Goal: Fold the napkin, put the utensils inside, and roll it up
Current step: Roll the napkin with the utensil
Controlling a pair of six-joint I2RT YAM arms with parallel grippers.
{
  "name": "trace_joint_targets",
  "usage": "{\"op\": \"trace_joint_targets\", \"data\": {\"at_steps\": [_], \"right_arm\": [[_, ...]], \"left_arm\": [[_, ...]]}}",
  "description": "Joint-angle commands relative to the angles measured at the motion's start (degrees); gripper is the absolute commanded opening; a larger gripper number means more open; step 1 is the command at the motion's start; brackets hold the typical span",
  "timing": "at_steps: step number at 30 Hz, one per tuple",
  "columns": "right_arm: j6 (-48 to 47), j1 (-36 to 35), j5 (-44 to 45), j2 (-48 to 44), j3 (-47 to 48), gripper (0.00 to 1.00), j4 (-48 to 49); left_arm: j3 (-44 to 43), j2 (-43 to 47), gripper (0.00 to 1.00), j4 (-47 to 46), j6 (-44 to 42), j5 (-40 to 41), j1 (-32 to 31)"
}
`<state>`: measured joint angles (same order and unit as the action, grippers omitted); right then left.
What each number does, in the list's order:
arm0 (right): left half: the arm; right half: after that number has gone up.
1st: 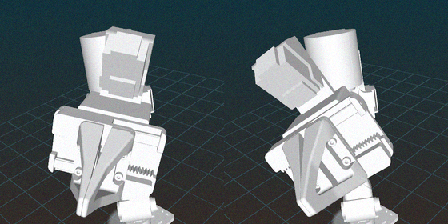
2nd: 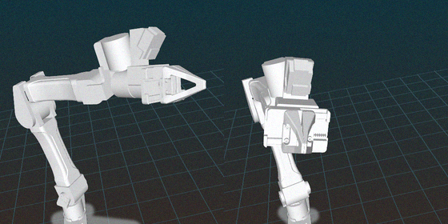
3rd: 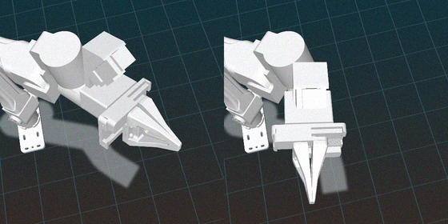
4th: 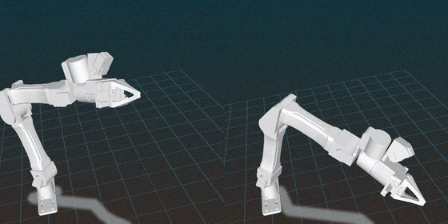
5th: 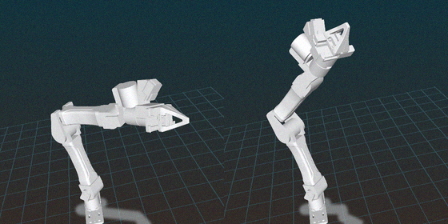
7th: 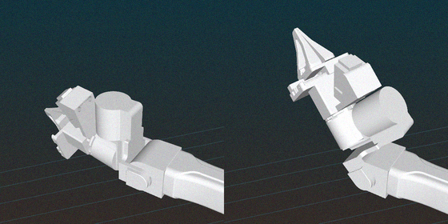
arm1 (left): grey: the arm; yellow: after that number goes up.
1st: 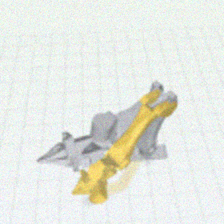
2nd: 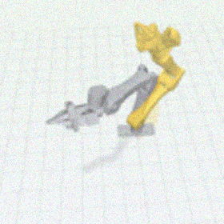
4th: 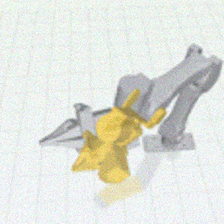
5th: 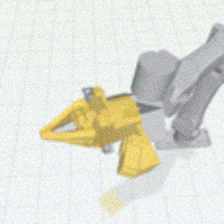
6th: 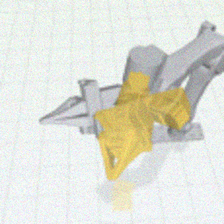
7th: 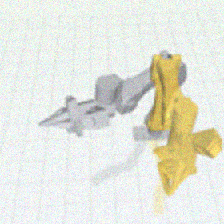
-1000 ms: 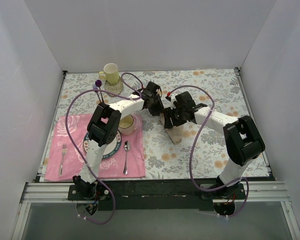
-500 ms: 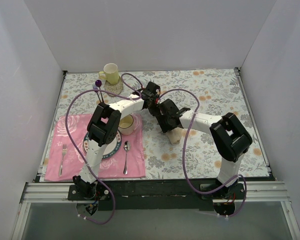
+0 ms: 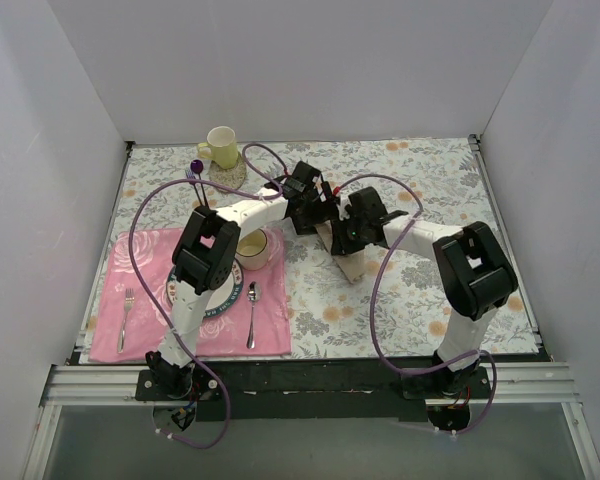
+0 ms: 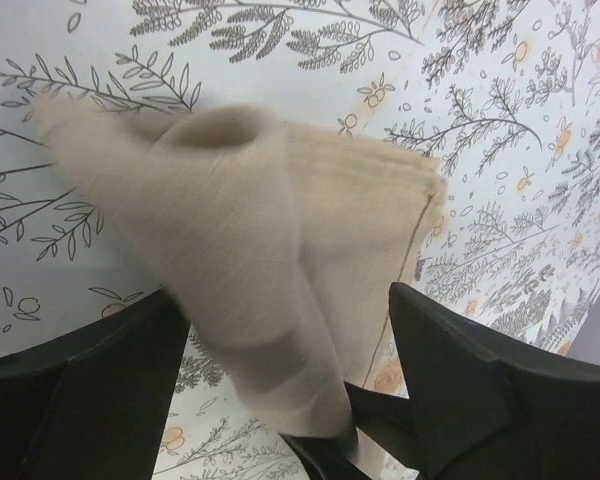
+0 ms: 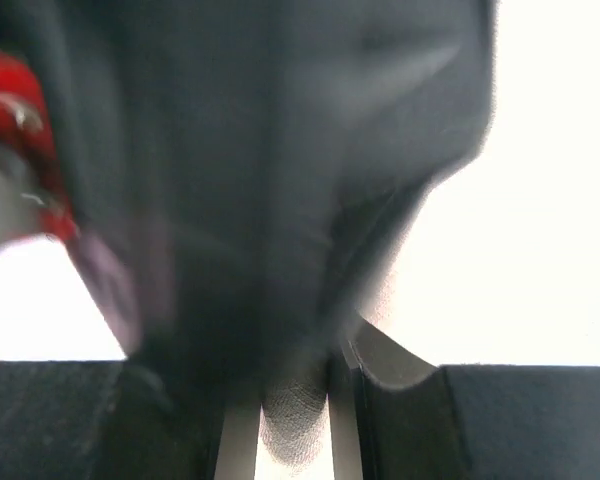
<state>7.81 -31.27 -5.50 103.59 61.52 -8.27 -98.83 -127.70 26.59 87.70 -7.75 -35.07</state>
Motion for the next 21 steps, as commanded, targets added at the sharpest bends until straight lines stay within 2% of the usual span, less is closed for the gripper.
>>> {"op": "trace_joint_targets", "data": {"at_steps": [1, 6, 15, 18, 21], "right_arm": [[3.08, 7.70, -23.30, 2.31, -4.03, 0.25, 3.95], [7.12, 13.41, -37.73, 6.17, -4.56, 0.22, 7.48], [9.32, 15.62, -43.98, 8.82, -4.74, 0.21, 9.68], [10.46, 15.62, -44.51, 8.73, -5.70, 0.21, 11.69], [11.52, 15.62, -44.86, 8.47, -6.32, 0.22, 12.66]], "left_arm": [[1.88, 5.26, 0.80, 3.56, -2.89, 1.60, -0.26], [4.34, 6.59, 0.73, 0.93, -0.96, -0.69, -0.26], [1.27, 2.03, 0.69, 0.83, 1.33, -1.92, -0.26], [-0.75, 0.09, 0.60, 0.83, 2.30, -1.05, -0.26], [-1.28, -1.94, 0.42, 1.71, 3.08, 0.45, -0.26]]}}
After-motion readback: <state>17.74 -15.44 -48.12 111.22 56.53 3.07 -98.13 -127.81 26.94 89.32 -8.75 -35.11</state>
